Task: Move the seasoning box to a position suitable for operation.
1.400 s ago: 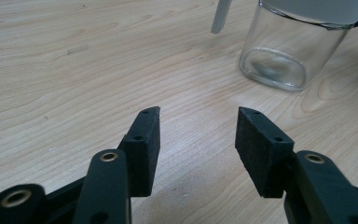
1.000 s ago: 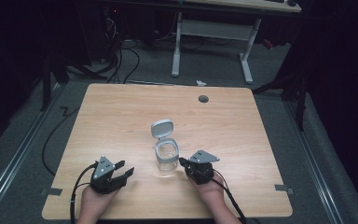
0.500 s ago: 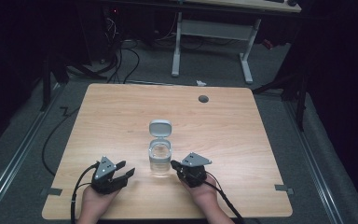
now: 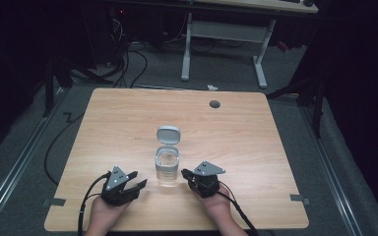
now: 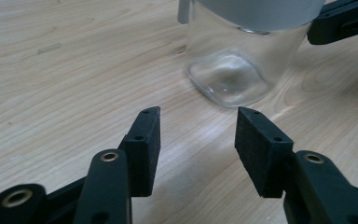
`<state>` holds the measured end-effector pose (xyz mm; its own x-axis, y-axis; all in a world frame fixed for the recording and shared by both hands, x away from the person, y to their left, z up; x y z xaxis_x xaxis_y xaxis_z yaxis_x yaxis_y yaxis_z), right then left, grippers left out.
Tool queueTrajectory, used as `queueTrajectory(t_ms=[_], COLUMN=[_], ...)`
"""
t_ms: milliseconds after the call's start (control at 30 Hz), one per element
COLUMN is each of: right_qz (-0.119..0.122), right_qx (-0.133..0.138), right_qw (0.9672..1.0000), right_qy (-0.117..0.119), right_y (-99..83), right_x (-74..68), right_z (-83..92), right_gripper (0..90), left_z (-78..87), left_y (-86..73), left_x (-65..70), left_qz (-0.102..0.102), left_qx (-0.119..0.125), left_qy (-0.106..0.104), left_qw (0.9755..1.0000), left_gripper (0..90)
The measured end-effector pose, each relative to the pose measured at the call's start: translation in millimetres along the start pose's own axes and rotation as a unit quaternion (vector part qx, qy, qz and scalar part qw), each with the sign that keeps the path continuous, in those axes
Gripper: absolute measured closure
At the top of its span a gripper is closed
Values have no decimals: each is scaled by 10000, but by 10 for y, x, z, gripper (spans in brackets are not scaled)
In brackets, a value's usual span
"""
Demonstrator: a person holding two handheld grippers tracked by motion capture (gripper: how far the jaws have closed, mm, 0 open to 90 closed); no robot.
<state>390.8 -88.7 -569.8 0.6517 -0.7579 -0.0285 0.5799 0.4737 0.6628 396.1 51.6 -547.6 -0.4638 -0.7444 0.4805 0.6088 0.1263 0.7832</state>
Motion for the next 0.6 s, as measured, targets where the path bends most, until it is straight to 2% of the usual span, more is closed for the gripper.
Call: queueTrajectory(t_ms=[200,267,300,400,500,567,600], right_qz=[-234,-296,-325,-395,-298,-349,-426], right_qx=[7,0,14,70,79,52,47], right_qw=[9997,9995,9994,9990,9993,9989,9987], right_qy=[16,-62,-125,-196,-225,-304,-288], right_y=[-107,-135,-145,-156,-164,-167,-166], right_x=[127,175,204,249,266,313,331], right_z=[57,83,99,169,230,245,250], right_gripper=[826,801,796,786,794,835,847], left_z=[-66,-84,-120,-175,-220,-279,-293], left_y=[-82,-103,-133,-148,-168,-198,-190], left_x=[206,244,318,427,479,539,553], left_qz=[-71,-68,-79,-91,-89,-23,-4], left_qx=[-73,-109,-160,-164,-183,-267,-230], left_qy=[-162,-196,-207,-268,-305,-385,-378], left_qw=[9998,9997,9996,9995,9993,9989,9990], left_gripper=[553,592,600,621,687,728,749])
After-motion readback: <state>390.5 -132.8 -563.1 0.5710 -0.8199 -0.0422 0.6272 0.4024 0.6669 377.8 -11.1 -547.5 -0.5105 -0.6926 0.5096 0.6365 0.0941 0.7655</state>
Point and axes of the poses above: each handheld gripper's, and its own axes: z roughly backward along the jaws, y roughly out of its top, x roughly to its right, the point moved 10 cm from there along -z, roughly forward along the jaws, and after that the axes turned 15 degrees about -x, right-handed, at the moved point
